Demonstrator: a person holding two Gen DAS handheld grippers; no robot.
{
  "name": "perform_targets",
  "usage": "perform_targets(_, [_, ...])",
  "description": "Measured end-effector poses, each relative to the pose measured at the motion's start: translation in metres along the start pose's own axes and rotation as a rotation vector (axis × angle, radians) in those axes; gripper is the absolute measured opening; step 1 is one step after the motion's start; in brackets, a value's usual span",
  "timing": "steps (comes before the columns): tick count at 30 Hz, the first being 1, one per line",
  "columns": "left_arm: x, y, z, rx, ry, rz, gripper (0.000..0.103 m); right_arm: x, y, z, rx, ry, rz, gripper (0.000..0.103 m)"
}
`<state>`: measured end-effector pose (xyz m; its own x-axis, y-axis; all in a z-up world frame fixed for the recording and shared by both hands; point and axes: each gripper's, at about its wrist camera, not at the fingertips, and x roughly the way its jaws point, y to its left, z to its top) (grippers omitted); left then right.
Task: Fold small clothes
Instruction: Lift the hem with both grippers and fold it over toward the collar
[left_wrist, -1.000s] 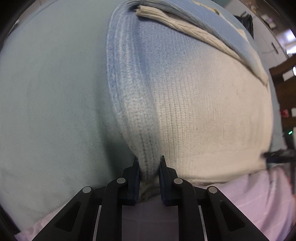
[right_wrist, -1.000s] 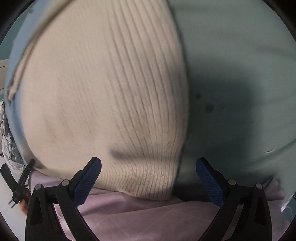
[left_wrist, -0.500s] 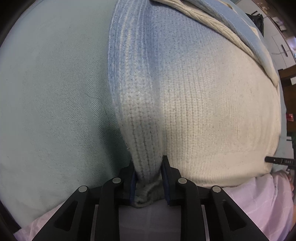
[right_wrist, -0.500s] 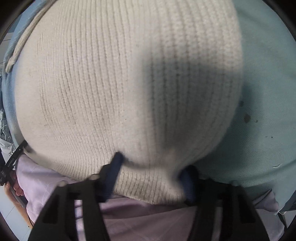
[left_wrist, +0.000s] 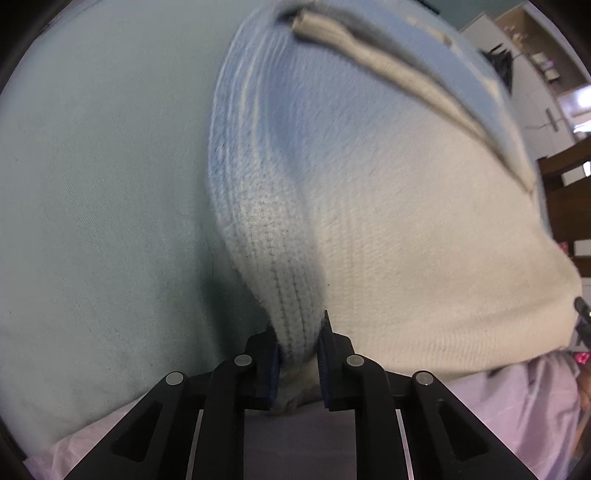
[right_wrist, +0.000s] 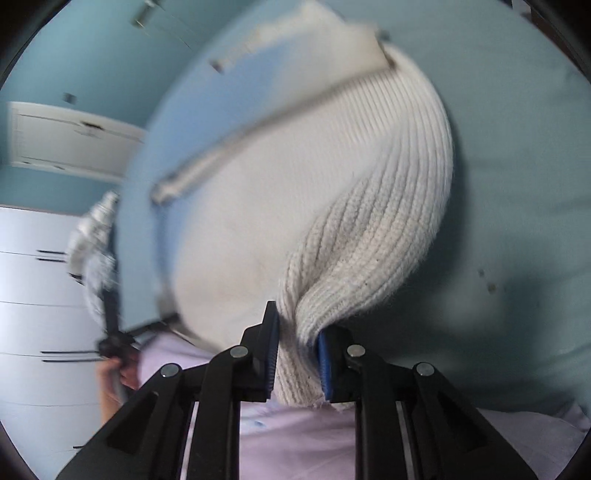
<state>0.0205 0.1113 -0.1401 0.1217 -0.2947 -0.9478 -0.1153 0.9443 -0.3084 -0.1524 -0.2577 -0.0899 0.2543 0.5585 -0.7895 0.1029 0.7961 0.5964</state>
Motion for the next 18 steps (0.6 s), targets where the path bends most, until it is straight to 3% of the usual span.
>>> perform_targets(4, [-0.032,-0.001,-0.003,-0.029,-0.099,-0.104,0.014,-0.012,-0.002,0.011,0.023,-0.080,0.076,0.013])
perform_targets(6, [-0.047,0.002,-0.003,-0.044,-0.157,-0.158,0.014,-0.020,-0.001,0.038,0.039,-0.118,0.104,0.013])
perform_targets(10, [-0.066,0.014,0.001,-0.085,-0.235,-0.256,0.013,-0.047,0.005,0.055,0.070,-0.197,0.166,0.013])
perform_targets(18, [-0.110,0.019,-0.009,-0.089,-0.347,-0.305,0.013,-0.074,0.034,0.051,0.037,-0.368,0.179,0.009])
